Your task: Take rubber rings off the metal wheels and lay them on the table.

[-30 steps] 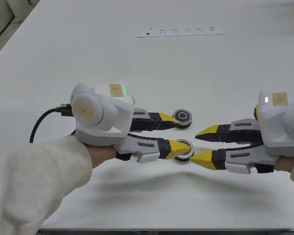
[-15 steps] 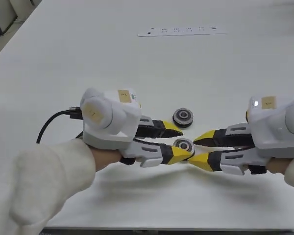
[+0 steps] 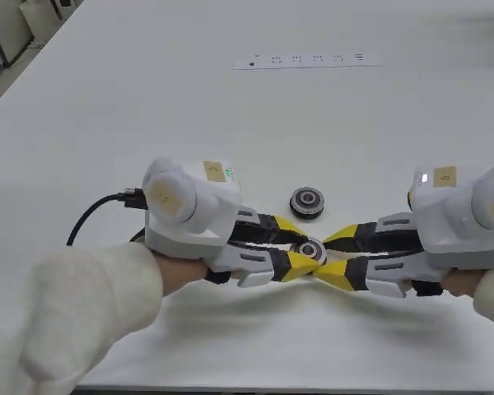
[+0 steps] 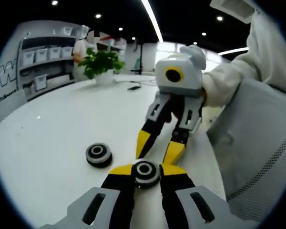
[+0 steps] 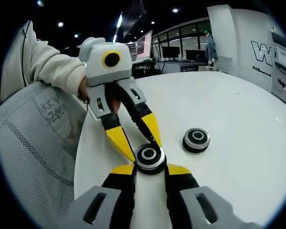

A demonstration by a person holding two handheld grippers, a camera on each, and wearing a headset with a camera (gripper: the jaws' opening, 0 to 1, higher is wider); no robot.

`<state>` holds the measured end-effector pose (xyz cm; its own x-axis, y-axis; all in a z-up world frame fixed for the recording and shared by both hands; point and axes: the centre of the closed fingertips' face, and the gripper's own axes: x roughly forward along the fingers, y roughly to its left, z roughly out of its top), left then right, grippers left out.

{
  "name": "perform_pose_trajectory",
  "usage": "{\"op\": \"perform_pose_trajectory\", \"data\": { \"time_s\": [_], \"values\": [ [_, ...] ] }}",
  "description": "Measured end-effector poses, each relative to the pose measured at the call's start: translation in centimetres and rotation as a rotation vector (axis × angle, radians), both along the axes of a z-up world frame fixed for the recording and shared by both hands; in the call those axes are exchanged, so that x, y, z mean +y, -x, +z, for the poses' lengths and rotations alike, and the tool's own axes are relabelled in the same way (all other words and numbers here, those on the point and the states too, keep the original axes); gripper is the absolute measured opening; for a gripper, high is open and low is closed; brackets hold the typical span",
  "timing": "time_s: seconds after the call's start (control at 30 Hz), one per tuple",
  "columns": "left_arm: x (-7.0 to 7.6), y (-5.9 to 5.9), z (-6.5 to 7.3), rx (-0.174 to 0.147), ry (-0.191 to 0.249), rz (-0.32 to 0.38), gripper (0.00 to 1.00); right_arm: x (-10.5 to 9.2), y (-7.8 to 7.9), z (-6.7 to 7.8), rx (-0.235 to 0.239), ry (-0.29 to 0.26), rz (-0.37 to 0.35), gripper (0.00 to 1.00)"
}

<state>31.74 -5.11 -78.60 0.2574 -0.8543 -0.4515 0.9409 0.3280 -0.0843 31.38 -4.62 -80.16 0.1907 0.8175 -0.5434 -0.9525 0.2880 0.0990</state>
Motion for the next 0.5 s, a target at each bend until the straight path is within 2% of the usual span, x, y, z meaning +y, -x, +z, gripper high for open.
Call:
{"op": "perform_pose_trajectory", "data": {
  "time_s": [0.17,0.23,0.5],
  "values": [
    [0.1,-0.16,-0.26,-0.059,-0.012,-0.019,0.16,0.08,0.05,0.06,-0.009,0.01,0.007,0.2],
    [0.18,-0.28,-0.26,-0.07,-0.007,-0.022,0.15,0.09,0.07,0.06,-0.011,0.012,0.007,0.19],
    [0.24,-0.28,-0.2,-0.081,0.014,-0.027,0.15,0.06,0.05,0.03,-0.038,0.027,0.018,0.19]
  ]
}}
